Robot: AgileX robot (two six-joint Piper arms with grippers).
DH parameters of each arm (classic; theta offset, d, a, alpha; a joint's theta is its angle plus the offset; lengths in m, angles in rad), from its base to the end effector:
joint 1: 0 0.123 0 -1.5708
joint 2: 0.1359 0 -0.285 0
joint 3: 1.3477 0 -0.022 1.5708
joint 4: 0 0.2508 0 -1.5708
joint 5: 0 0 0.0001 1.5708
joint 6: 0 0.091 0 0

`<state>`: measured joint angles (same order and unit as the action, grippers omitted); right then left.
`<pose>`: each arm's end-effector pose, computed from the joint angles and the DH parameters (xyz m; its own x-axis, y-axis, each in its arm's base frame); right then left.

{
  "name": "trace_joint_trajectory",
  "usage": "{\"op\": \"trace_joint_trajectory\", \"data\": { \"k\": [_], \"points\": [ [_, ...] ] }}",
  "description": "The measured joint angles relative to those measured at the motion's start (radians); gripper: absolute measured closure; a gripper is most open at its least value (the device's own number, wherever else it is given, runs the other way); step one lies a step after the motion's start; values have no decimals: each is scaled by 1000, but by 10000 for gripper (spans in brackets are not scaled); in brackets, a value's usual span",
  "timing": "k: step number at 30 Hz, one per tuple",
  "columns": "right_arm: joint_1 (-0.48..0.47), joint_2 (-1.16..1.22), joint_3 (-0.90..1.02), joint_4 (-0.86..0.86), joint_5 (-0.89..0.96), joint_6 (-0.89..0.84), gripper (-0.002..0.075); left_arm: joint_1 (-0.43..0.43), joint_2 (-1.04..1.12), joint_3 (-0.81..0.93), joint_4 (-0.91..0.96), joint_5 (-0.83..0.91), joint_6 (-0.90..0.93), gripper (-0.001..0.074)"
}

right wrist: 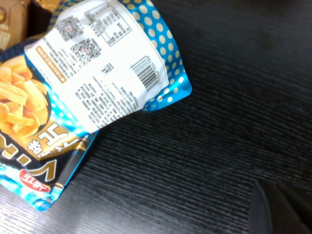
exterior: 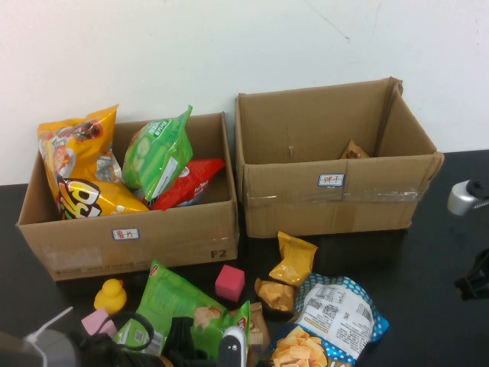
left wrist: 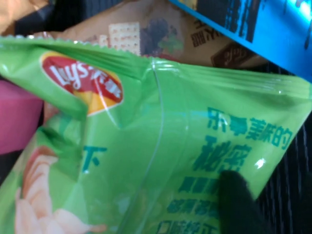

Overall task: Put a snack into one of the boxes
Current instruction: Pick up the potato chip

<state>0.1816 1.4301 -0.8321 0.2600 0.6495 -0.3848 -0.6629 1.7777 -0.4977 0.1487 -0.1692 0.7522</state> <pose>0.2584 0.0618 0.2227 -0.8391 -0.3300 -0.4324 -0.3948 0.9163 0.0668 0.2003 -0.1593 0.0886 0.0699 0.9380 -0.3396 0.9167 0.0738 0.3927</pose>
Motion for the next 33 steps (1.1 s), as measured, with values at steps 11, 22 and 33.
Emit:
{"op": "trace_joint_trajectory", "data": {
  "k": [11, 22, 33],
  "points": [
    [0, 0, 0, -5, 39, 0, 727, 0, -163, -1, -149, 96, 7, 445],
    [0, 0, 0, -7, 20, -2, 727, 15, -147, -1, -209, 80, 49, 51],
    [0, 0, 0, -3, 16, -4, 727, 21, 24, -36, -590, -125, 437, 42]
  ]
}}
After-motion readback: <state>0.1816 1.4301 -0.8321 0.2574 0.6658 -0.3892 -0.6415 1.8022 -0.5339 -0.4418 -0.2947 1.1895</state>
